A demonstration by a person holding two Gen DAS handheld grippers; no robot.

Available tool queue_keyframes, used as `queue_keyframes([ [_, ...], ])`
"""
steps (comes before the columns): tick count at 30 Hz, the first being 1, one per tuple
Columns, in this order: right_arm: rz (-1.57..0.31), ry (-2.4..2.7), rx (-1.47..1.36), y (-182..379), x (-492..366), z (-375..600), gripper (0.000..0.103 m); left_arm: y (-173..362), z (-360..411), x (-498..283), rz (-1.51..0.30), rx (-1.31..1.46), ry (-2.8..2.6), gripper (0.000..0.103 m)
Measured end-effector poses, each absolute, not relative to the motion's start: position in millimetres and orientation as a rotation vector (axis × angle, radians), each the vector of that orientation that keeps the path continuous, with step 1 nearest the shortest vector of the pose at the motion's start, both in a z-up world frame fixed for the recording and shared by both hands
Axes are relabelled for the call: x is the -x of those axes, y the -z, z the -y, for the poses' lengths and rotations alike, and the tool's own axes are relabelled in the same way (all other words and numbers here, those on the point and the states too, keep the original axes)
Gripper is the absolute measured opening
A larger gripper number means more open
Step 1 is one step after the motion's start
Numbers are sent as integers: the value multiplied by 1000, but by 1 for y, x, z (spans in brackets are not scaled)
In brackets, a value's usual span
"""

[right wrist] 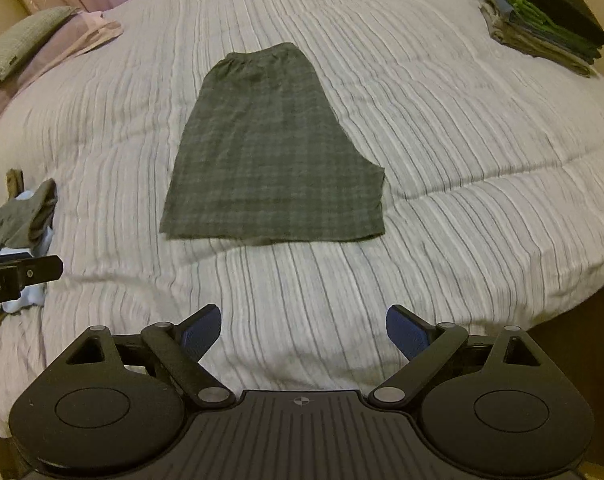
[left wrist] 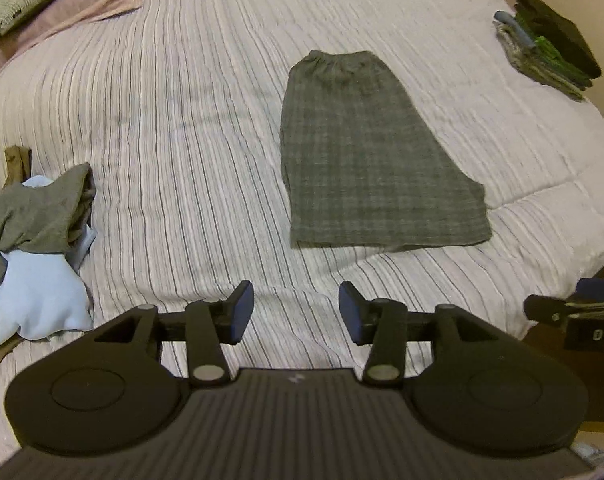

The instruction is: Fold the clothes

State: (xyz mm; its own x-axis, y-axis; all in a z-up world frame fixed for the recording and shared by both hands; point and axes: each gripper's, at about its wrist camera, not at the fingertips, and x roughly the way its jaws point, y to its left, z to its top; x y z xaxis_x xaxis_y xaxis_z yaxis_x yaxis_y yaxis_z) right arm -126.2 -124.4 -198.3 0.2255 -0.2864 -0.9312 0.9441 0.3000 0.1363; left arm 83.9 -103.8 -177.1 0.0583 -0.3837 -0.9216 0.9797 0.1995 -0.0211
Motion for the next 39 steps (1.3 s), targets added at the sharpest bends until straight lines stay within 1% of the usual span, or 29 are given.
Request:
queue_keyframes([
  [6, -959, 1019, -837, 190, 124, 115, 92, 161, 88, -74, -963, -782, 1237, 46],
  [11, -952, 1024, -815, 182, 124, 106, 92, 150, 83, -68, -928, -778, 1256, 50],
  [29, -965, 1027, -803, 164, 122, 100, 92, 132, 78, -59, -906, -796, 1277, 52],
  [39, -991, 1004, -810, 172, 131, 118, 92, 136, 93, -50, -924, -804, 1252, 53],
])
